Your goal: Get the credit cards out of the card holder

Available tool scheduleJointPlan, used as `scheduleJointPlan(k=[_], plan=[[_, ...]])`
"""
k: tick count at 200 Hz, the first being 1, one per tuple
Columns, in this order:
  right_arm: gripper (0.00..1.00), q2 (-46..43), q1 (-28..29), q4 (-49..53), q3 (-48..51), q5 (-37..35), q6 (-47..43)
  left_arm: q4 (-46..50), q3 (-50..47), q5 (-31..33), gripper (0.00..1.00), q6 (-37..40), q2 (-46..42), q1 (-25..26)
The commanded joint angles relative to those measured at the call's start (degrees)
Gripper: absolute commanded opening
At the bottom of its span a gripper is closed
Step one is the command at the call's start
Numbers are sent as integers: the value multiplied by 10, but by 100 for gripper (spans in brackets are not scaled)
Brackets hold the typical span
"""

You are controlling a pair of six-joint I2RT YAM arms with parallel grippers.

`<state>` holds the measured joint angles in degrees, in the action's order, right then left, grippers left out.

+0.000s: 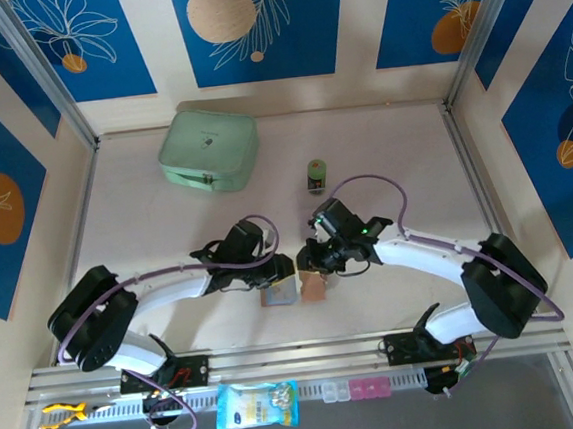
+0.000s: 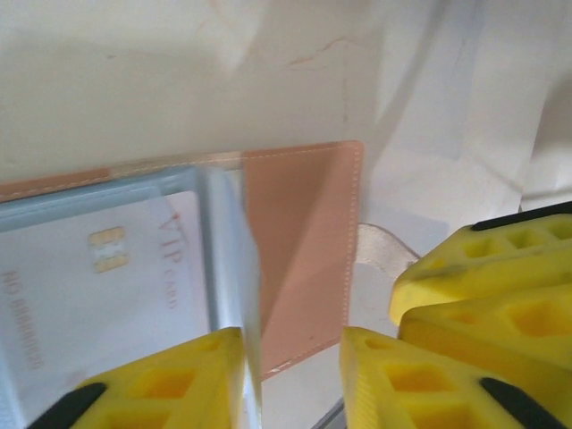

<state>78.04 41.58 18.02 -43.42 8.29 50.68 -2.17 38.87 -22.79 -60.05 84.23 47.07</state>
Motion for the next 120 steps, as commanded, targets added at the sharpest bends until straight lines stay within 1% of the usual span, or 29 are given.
scheduleJointPlan(k=[1, 19, 74, 93, 120], plan=[[21, -41, -18, 36, 20, -14, 2, 13, 31, -14, 38, 9, 20, 13], [21, -73, -35, 49, 29, -15, -1, 12, 47, -14, 43, 9, 38, 20], [21, -157, -86, 71, 67, 3, -3, -3, 98, -30, 52, 8, 112, 41], [21, -171, -93, 76, 72, 8, -1, -11, 110, -36, 54, 5, 130, 45], [21, -178, -93, 76, 75, 11, 2, -11, 113, -33, 55, 2, 132, 45]])
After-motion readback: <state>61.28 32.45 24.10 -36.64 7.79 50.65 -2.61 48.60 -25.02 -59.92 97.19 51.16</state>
